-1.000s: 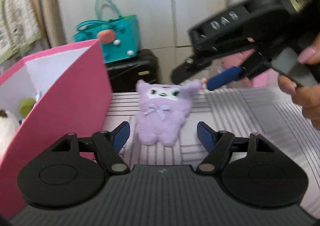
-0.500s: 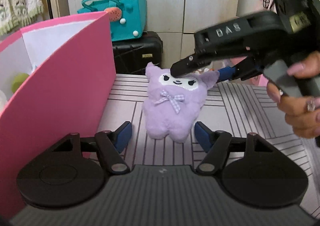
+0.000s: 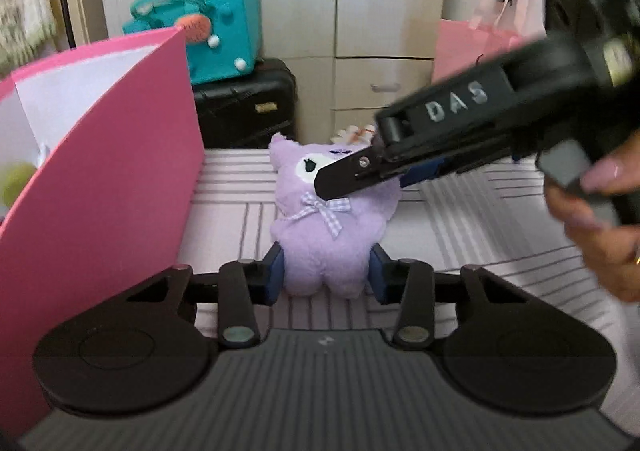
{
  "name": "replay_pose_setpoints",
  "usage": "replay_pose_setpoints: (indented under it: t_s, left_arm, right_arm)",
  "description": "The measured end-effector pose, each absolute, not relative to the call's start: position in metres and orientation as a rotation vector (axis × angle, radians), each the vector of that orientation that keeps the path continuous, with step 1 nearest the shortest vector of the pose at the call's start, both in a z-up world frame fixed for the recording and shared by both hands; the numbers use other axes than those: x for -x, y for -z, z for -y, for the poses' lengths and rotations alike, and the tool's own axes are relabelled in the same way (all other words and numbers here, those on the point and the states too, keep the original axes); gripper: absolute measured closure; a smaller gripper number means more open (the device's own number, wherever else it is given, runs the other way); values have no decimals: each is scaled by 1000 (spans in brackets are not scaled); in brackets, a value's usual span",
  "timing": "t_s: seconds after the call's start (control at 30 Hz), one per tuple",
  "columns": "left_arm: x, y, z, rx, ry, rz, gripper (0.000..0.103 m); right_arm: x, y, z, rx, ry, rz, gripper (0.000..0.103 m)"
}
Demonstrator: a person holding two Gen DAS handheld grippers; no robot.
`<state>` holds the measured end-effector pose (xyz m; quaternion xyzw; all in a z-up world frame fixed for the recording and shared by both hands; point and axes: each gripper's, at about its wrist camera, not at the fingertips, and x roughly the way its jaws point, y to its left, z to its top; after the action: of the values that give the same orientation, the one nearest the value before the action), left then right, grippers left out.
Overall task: Organize soft objects
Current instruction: 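Grasp the lavender plush toy with both tools together, then carry the plush toy with both tools over the pink box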
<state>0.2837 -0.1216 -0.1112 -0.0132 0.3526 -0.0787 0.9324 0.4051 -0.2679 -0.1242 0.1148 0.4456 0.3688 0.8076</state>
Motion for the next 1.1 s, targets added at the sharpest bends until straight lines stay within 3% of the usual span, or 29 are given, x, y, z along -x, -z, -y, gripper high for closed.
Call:
replay_pose_setpoints:
  t_s: [0.3, 1.1]
  left_arm:
    - [-242, 92, 118, 97, 268, -700, 63]
    - [-150, 72, 72, 194, 534, -853, 61]
  right_arm:
    - [-351, 100, 284, -273, -746, -906, 56]
    - [-228, 81, 280, -302, -660, -1023, 55]
